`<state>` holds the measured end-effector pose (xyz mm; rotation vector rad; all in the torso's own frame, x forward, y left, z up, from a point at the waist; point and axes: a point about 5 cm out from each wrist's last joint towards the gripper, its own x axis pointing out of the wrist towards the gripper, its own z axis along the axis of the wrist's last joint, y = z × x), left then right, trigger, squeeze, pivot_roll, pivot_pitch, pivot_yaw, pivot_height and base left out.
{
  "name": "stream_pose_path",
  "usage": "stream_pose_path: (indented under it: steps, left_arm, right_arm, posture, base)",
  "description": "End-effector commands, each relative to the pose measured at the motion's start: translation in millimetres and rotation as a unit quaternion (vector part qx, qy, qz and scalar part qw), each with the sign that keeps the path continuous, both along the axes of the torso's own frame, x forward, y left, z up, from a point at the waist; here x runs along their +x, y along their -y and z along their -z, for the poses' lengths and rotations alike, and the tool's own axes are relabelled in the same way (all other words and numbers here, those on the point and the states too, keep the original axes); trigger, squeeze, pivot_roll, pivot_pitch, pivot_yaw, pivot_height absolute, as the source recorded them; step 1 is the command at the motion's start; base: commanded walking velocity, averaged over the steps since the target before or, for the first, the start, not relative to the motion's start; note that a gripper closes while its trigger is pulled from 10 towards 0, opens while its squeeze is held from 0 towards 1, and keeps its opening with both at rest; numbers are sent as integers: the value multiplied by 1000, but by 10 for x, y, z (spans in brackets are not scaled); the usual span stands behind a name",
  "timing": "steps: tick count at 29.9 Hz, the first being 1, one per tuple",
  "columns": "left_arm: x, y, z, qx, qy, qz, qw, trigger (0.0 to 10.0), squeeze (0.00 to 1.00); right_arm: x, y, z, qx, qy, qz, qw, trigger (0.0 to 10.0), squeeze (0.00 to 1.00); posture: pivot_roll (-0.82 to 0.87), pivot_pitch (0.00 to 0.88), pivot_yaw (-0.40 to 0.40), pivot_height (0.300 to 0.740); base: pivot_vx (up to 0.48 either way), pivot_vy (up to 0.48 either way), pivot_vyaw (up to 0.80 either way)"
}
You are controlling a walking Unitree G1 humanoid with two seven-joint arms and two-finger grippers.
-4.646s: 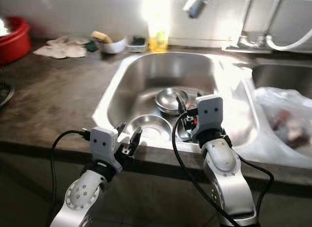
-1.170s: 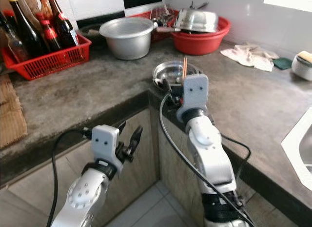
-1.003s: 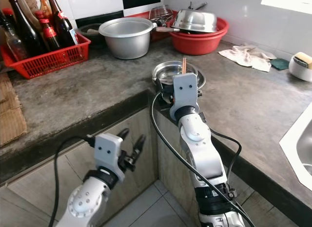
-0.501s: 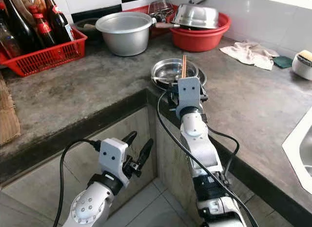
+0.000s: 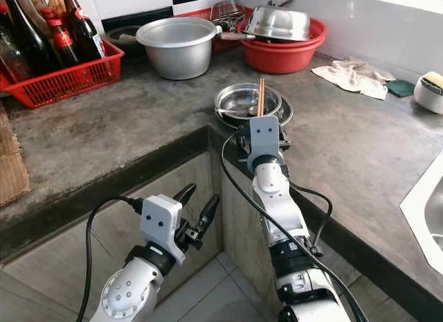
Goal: Kitchen organization
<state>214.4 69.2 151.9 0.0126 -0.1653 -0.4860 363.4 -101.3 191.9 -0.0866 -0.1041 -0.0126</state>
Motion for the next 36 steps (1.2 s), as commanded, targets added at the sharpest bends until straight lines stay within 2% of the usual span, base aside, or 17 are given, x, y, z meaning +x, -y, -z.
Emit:
stream_pose_path:
  steps: [1,7,8,9,10,11,13,14,15,16,17,30,31,36]
  left_arm:
    - [-13,17,-60,-5,13,6,1000,10000,0]
    - [-10,16,-59,-5,13,4,1000,10000,0]
    - [-10,17,-58,-4,13,4,1000,10000,0]
    - [-9,17,-59,-5,13,4,1000,10000,0]
    - [-9,17,-59,-5,13,4,1000,10000,0]
    - [-8,18,-60,-5,14,3,1000,10000,0]
    - [-4,16,-62,-5,14,2,1000,10000,0]
    - [-3,13,-62,-4,14,0,1000,10000,0]
    - [-3,11,-62,-3,14,-1,1000,10000,0]
    - [-1,10,-63,-3,14,-1,1000,10000,0]
    - [0,9,-64,-3,14,-1,1000,10000,0]
    - [6,5,-67,-2,15,-4,1000,10000,0]
    - [8,7,-74,-3,17,-3,1000,10000,0]
    - [10,17,-103,-7,22,0,1000,10000,0]
  right_arm:
    - [32,-5,-56,5,9,2,1000,10000,0]
    - [63,8,-97,5,15,3,1000,10000,0]
    - [69,13,-96,5,14,4,1000,9255,0]
    - [75,20,-96,5,14,5,1000,588,0]
    - [75,20,-96,5,14,5,1000,588,0]
    - [81,24,-94,6,14,6,1000,0,0]
    - [85,22,-90,5,13,5,1000,0,0]
    - [83,17,-87,4,12,4,1000,3412,0]
    - [82,14,-85,3,12,3,1000,3412,0]
    - [84,13,-85,3,12,3,1000,8706,0]
    - [82,7,-84,3,11,2,1000,10000,0]
    - [80,4,-92,6,11,1,1000,10000,0]
    - [82,6,-96,6,12,0,1000,0,0]
    - [87,13,-106,9,13,1,1000,0,0]
  posture:
    - [109,98,-50,740]
    - [107,100,-48,740]
    - [107,100,-48,740]
    - [106,99,-51,740]
    - [106,99,-51,740]
    - [106,99,-51,740]
    - [106,102,-51,740]
    - [106,102,-51,740]
    - [106,102,-51,740]
    - [105,103,-51,740]
    - [105,103,-51,740]
    - [104,106,-51,740]
    - [104,106,-51,740]
    - [103,106,-47,740]
  base:
    - [0,0,0]
    - [0,0,0]
    - [0,0,0]
    - [0,0,0]
    - [0,0,0]
    - [0,0,0]
    - [0,0,0]
    - [0,0,0]
    - [0,0,0]
    - [0,0,0]
    - [0,0,0]
    - [0,0,0]
    - [0,0,0]
    - [0,0,0]
